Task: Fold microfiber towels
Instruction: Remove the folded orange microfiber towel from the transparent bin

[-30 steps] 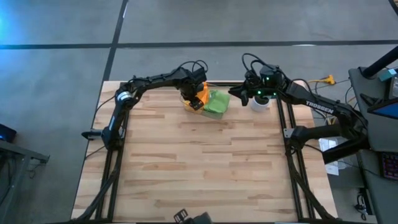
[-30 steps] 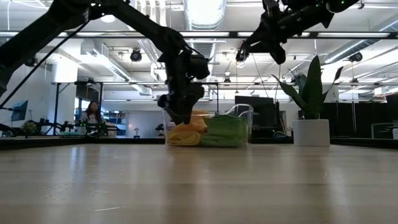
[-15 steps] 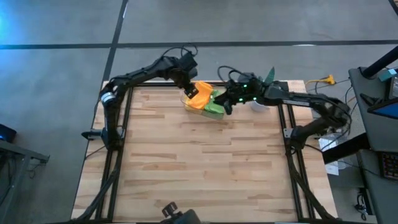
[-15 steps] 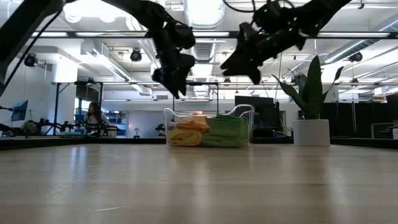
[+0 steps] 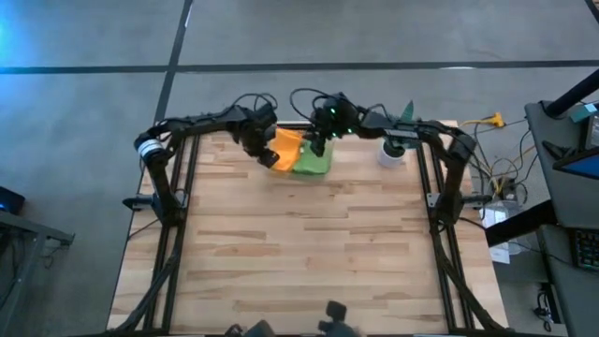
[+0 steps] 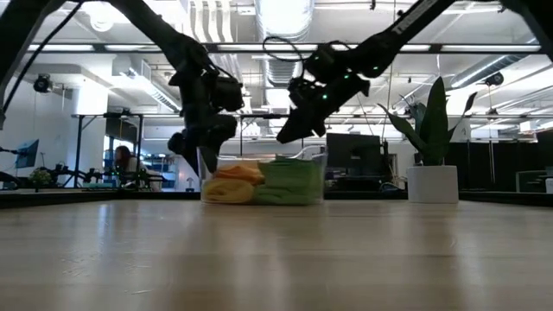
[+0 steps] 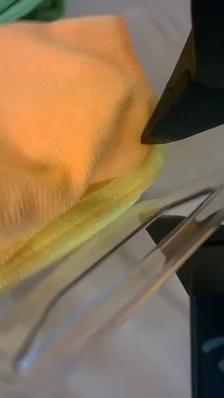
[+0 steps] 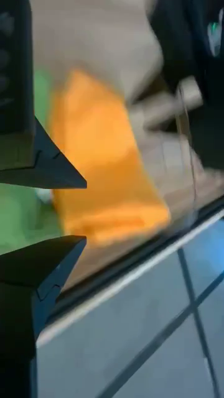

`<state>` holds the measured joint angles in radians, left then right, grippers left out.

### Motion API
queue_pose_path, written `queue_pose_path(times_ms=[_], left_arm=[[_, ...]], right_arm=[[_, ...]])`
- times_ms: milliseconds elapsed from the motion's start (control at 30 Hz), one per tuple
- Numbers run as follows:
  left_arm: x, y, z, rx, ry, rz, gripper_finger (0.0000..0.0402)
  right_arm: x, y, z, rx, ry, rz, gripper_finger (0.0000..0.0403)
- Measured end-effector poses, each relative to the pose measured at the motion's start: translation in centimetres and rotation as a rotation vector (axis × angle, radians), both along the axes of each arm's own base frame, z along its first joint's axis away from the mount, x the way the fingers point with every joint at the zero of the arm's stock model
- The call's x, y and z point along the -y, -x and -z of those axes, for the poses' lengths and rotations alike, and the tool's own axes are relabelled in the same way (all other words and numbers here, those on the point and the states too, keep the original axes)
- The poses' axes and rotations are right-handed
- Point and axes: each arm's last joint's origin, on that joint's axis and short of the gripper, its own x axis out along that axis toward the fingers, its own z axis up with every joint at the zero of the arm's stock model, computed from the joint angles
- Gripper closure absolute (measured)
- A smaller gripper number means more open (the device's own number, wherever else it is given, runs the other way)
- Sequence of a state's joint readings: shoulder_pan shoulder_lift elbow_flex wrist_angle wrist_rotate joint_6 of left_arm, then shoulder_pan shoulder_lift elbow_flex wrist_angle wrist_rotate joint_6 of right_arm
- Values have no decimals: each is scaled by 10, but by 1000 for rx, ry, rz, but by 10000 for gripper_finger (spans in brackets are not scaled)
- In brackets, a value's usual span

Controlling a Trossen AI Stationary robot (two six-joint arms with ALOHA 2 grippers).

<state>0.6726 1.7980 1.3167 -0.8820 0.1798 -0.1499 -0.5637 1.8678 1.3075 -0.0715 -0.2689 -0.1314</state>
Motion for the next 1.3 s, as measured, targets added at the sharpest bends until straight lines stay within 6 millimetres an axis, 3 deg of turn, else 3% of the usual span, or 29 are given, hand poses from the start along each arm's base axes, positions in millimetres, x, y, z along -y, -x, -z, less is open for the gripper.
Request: queue_pose_path(times_ms=[100,233,400,567,833,1033,1233,1300], left_arm=[[10,-5,6,22,26,9,222],[19,-11,1,36,23,20,222],[22,-5,-42,146,-75,12,222],[28,21,-87,220,-229,-37,222],[49,59,-126,332,-316,-94,222],[59,75,-134,348,-370,-116,222],[63,80,-128,329,-368,-120,222],[63,80,-127,326,-367,-119,222]], right_arm=[[15,-12,-2,-45,-10,-15,275],[19,-31,-5,-89,-22,-141,275],[20,-47,-9,-127,28,-218,275],[27,-57,-6,-131,37,-222,275],[33,-65,11,-176,12,-225,275],[37,-70,23,-218,1,-185,293],[37,-72,15,-229,6,-192,382],[37,-72,8,-227,4,-190,389]])
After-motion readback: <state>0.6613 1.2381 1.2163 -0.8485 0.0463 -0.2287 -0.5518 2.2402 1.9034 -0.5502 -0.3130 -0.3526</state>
